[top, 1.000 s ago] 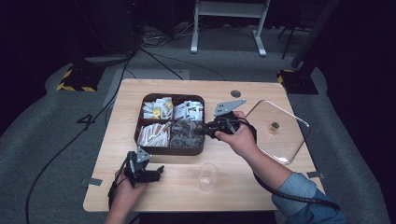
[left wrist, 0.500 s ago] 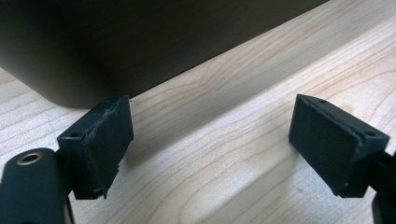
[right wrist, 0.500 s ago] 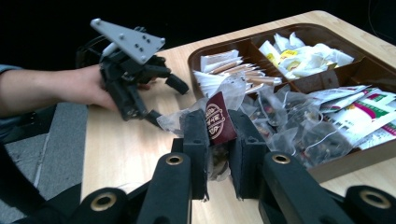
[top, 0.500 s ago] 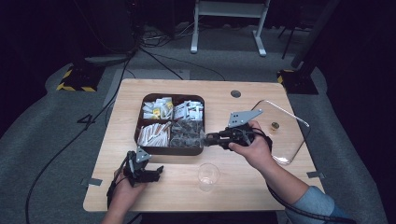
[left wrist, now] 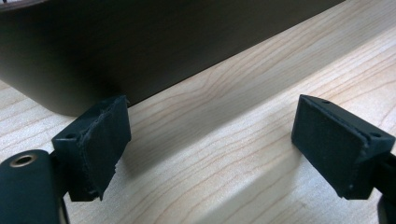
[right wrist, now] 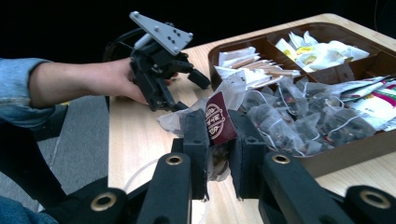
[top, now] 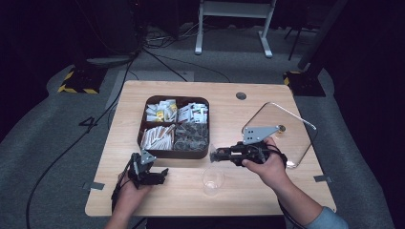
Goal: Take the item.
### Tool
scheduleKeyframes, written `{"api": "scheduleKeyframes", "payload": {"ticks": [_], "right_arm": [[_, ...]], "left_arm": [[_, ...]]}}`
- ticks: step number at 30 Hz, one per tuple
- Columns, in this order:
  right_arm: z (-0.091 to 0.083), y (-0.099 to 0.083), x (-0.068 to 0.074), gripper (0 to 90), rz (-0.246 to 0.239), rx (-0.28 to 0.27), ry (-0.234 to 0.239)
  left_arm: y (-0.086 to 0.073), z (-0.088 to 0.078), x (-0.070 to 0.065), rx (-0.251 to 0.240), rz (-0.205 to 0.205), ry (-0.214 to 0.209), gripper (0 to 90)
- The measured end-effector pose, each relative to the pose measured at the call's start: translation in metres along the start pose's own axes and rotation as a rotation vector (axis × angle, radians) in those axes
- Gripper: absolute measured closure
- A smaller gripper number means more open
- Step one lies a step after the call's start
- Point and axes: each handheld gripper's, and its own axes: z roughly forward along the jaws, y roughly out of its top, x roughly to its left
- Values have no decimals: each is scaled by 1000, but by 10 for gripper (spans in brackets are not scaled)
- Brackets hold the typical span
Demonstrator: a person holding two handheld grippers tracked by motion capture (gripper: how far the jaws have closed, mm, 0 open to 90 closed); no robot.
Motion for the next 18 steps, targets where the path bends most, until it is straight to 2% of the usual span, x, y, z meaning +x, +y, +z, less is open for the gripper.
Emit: {"api": "scheduleKeyframes", "payload": {"ticks": [5,9,18], "right_arm": [[1,-10,9,791,14,-37,26],[2,-11,16,791,-4,-7,40],[8,-18,22,791,-4,49,58]], "left_arm": [[0,0,0,0,-1,0,120],[0,0,0,0,-1,-1,120],[0,0,0,0,-2,-1,120]]}}
